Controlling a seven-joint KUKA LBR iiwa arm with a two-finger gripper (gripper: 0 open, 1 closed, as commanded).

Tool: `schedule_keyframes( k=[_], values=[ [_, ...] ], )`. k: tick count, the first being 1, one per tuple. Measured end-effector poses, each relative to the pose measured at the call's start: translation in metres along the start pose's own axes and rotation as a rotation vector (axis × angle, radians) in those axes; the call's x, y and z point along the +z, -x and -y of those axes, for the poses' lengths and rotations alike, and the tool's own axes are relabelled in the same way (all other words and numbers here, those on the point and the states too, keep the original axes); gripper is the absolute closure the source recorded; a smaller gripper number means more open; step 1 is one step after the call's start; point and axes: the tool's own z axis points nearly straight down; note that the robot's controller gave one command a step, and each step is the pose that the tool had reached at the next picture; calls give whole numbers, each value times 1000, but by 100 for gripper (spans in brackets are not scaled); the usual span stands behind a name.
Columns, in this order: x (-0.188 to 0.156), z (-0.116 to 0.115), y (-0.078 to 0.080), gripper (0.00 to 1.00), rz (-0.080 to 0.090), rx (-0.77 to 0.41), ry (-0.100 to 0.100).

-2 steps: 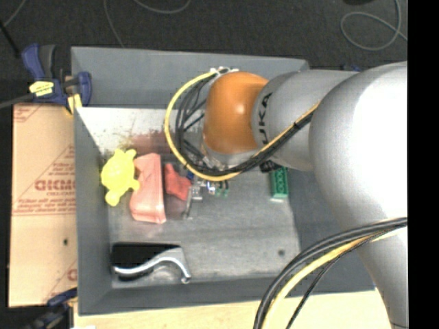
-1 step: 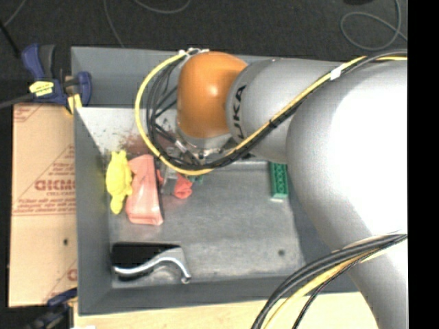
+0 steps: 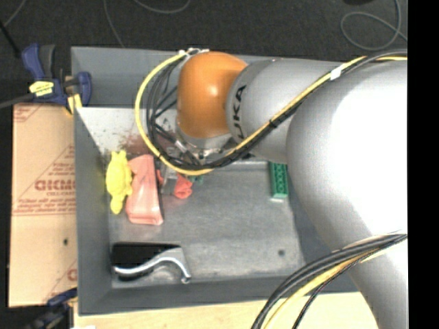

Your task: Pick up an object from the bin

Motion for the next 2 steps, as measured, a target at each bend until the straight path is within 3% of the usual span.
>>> schedule_keyframes(
  k=[1,2],
  values=[
    [-42,1,-1,100,-9,6,-1],
    [-98,35,-2,100,2,-28,0]
  ],
)
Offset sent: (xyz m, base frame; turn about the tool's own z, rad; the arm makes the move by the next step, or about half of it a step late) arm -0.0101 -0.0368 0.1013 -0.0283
